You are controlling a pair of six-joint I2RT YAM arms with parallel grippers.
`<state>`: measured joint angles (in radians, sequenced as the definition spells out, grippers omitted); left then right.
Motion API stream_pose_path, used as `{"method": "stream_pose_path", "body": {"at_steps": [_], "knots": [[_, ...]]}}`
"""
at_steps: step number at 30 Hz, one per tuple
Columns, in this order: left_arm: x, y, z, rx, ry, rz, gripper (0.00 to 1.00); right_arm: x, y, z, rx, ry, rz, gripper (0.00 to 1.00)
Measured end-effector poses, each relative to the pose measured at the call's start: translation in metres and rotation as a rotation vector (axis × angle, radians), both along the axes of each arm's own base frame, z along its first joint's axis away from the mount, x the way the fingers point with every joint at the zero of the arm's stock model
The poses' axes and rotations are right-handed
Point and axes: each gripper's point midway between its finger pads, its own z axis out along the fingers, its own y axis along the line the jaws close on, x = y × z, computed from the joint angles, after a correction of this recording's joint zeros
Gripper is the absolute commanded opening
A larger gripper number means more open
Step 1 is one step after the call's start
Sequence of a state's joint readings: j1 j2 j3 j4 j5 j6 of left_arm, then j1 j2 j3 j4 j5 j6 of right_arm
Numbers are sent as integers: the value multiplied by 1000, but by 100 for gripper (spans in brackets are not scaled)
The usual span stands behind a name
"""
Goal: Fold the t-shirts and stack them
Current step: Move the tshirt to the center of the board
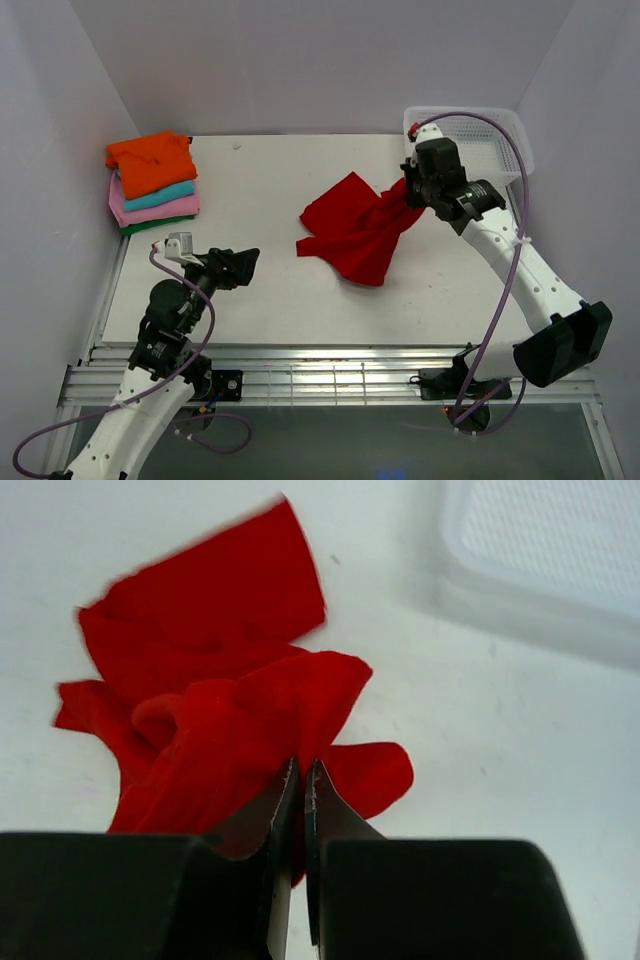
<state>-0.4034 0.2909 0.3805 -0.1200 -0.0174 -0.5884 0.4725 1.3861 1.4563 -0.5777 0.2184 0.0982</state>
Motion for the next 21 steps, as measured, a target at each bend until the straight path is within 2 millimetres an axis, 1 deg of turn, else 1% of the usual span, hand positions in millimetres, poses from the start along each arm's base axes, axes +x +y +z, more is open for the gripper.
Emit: {"method": "stream_pose_path", "body": {"at_steps": [2, 3, 4, 7, 8, 9, 10, 11, 12, 15, 18, 19, 21], "knots": [[2, -1, -5, 7, 18, -2, 98, -19, -29, -27, -74, 76, -106, 8], [3, -2, -8, 12, 28, -3, 98, -30, -41, -37, -103, 112, -151, 8], [4, -3, -12, 16, 39, -6, 98, -40, -52, -45, -129, 143, -188, 8], [7, -9, -21, 27, 67, -31, 98, -66, -77, -54, -188, 202, -268, 8], [9, -12, -23, 28, 77, -40, 98, -70, -82, -55, -200, 212, -287, 31], [10, -15, -26, 28, 89, -53, 98, -76, -88, -55, -211, 224, -314, 44], [12, -18, -29, 22, 99, -65, 98, -80, -92, -56, -223, 233, -333, 63], [15, -23, -33, 16, 110, -79, 98, -82, -95, -58, -232, 242, -347, 99], [19, -28, -40, 9, 127, -97, 98, -83, -97, -60, -239, 247, -357, 90], [30, -44, -81, 10, 253, -144, 98, -87, -99, -76, -267, 274, -340, 90], [37, -64, -124, 17, 395, -204, 98, -83, -90, -94, -255, 277, -296, 92], [36, -70, -134, 21, 426, -226, 98, -79, -85, -99, -240, 265, -273, 92], [33, -85, -142, 22, 447, -279, 98, -71, -74, -106, -216, 243, -209, 93]]}}
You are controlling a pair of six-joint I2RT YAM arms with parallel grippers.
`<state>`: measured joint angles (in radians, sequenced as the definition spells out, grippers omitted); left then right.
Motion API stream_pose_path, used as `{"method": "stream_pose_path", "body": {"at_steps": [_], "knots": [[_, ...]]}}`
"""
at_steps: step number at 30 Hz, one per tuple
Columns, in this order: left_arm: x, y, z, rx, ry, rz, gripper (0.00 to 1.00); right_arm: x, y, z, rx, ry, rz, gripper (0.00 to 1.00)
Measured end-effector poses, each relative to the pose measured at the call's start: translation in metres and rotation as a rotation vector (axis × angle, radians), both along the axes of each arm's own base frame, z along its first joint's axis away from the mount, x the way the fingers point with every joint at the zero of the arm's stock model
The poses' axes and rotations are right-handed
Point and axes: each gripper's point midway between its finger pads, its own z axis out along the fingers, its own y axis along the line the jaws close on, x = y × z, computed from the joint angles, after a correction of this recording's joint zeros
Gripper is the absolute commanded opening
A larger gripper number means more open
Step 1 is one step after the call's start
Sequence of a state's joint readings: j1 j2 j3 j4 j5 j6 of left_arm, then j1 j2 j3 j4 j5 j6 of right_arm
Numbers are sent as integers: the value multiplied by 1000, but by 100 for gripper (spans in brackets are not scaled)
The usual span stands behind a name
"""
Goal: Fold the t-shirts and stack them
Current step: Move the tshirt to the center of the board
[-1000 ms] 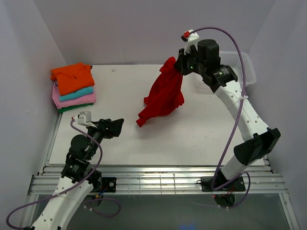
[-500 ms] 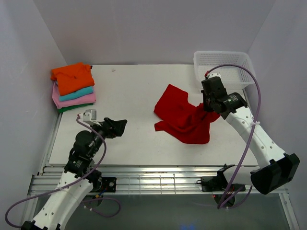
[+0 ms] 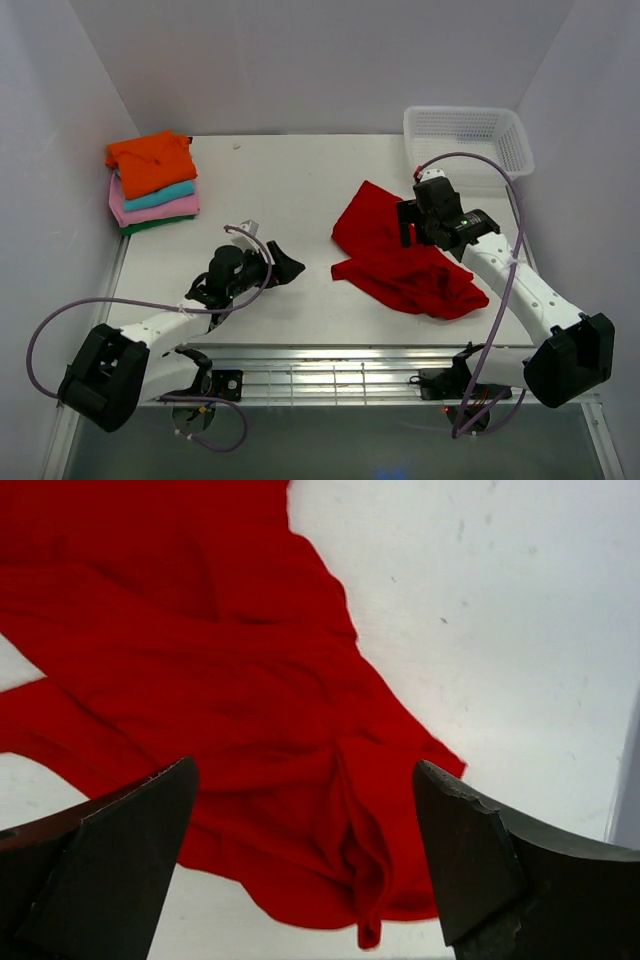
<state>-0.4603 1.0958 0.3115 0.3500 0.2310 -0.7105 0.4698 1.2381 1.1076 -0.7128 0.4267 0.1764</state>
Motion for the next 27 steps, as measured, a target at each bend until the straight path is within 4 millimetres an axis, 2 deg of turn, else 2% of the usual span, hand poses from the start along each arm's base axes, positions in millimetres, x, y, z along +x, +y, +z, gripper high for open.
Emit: {"method": "stream_pose_path", "body": {"at_steps": [4, 5, 9, 13, 17, 19, 27], "knots": [[2, -32, 15, -30, -42, -86, 98, 28, 23, -3, 38, -45, 81, 100], [4, -40, 23, -43, -67, -104, 98, 39, 29, -5, 40, -45, 96, 95], [15, -70, 46, -79, -145, -164, 98, 83, 49, -28, 55, -19, 121, 91], [24, -92, 46, -81, -156, -201, 98, 115, 55, -60, 68, 38, 134, 88], [21, -99, 37, -67, -150, -221, 98, 139, 67, -79, 118, 80, 182, 82], [19, -100, 36, -63, -151, -225, 98, 147, 78, -83, 166, 89, 225, 82], [13, -92, 23, -43, -142, -210, 98, 140, 123, -79, 330, 110, 408, 81]]}}
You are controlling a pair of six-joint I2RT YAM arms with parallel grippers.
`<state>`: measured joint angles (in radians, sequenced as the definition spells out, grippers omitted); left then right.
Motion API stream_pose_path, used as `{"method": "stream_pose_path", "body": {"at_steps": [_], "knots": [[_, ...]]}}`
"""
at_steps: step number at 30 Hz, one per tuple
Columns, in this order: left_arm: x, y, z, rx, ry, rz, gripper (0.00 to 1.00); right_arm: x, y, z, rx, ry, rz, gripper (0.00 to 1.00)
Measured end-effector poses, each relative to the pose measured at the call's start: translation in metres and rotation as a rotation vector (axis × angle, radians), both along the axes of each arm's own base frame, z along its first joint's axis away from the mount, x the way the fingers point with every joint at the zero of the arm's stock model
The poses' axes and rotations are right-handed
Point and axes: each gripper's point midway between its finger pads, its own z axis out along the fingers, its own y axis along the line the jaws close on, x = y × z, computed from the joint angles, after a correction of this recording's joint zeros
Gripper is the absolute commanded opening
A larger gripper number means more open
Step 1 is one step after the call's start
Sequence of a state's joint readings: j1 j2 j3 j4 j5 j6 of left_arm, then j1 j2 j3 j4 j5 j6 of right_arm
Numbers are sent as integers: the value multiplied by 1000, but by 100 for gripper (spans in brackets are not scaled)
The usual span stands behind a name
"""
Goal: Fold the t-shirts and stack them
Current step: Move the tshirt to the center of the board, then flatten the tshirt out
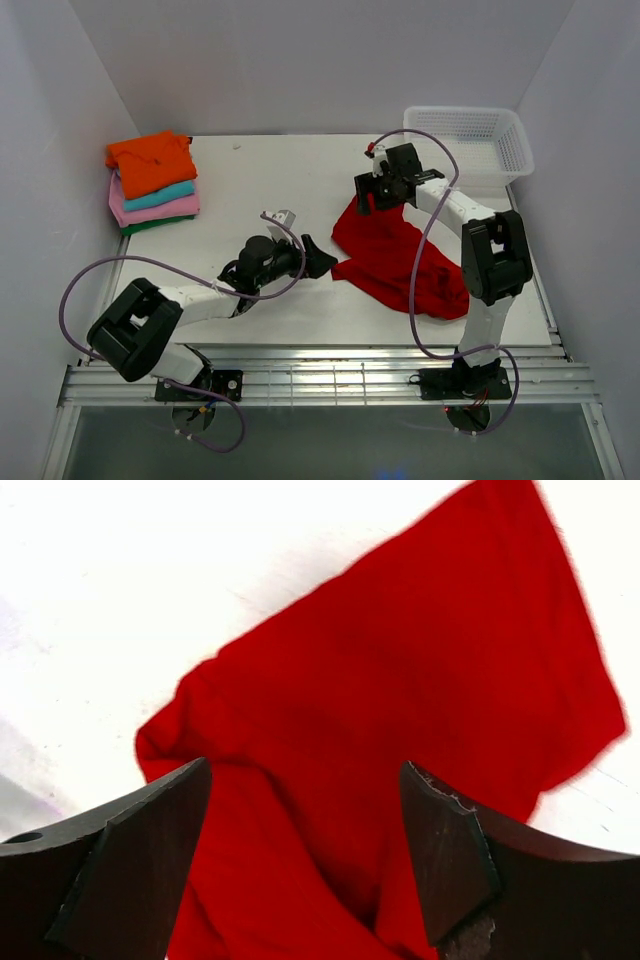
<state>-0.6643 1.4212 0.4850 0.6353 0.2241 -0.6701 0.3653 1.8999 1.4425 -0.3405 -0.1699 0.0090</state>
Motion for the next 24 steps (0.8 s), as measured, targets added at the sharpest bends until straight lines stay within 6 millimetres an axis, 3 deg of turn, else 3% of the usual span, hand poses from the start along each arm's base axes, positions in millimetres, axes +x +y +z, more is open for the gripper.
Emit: {"method": "stream_pose_path", "body": {"at_steps": [16, 24], "knots": [[-7, 14, -6, 9, -1, 41, 98, -56, 73, -31, 130, 127, 321, 77], [-10, 21, -8, 11, 0, 61, 98, -68, 77, -50, 96, 164, 347, 73]]}}
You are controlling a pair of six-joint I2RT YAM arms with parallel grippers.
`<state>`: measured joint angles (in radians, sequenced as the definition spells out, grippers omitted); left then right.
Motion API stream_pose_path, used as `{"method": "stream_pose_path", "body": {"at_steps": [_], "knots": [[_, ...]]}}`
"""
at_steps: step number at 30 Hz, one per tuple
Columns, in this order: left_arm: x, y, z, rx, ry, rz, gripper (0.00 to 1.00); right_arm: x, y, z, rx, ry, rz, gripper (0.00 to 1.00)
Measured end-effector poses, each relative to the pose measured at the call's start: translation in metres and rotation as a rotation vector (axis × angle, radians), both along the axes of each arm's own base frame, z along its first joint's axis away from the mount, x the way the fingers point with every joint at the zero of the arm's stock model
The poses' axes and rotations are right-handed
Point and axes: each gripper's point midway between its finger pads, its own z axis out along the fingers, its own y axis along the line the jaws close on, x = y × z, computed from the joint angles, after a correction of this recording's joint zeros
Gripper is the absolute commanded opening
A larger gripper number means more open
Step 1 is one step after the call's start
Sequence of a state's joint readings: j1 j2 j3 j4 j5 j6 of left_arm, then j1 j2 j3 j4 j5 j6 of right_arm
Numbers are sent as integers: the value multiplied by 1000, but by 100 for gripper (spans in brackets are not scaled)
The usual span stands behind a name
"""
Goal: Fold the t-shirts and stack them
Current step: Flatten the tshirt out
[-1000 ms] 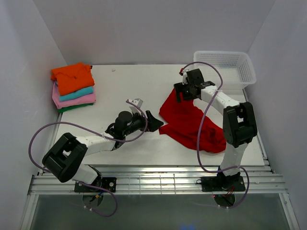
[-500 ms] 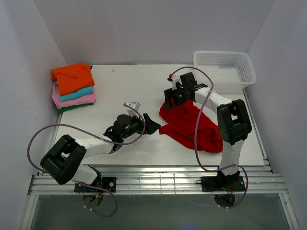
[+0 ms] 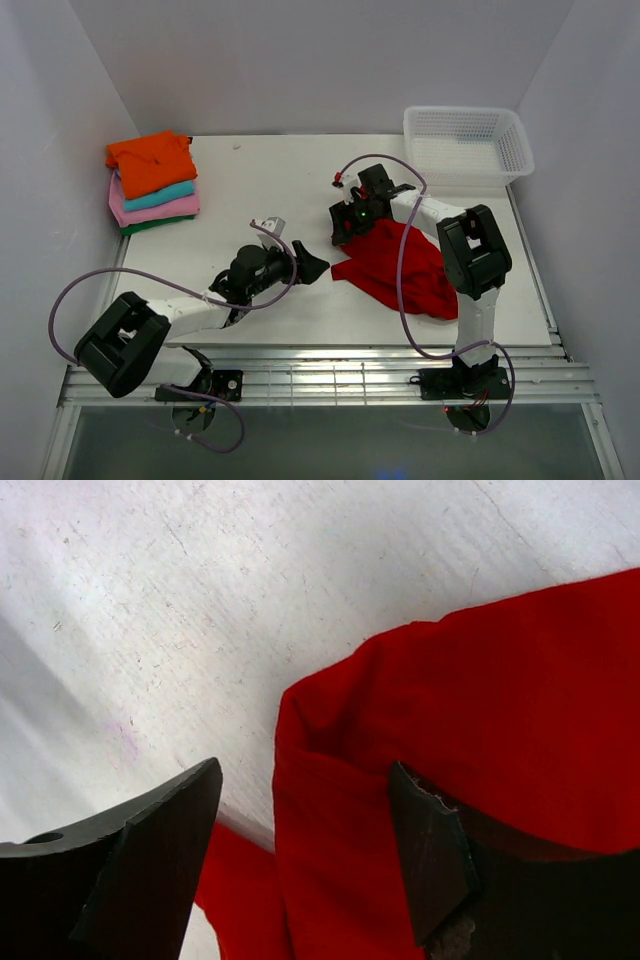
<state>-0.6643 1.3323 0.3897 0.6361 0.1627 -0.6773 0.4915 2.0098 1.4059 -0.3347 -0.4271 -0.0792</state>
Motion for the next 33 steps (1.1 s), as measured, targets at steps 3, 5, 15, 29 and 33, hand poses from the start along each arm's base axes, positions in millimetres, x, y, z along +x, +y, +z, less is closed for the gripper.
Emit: {"method": "stream_pose_path", "body": {"at_steps": [3, 5, 15, 29, 33], "knots": [[0, 2, 7, -11, -18, 7, 98, 1, -1, -2, -9, -2, -2, 66], [1, 3, 13, -20, -32, 14, 98, 0, -2, -4, -16, 0, -2, 62], [-7, 18, 26, -30, -69, 52, 98, -2, 11, -21, -55, 13, 31, 8], [-14, 62, 53, -48, -141, 228, 98, 22, 116, 164, 120, -226, 85, 8], [-13, 80, 59, -50, -157, 309, 98, 15, 118, 316, 321, -482, 52, 8]]}}
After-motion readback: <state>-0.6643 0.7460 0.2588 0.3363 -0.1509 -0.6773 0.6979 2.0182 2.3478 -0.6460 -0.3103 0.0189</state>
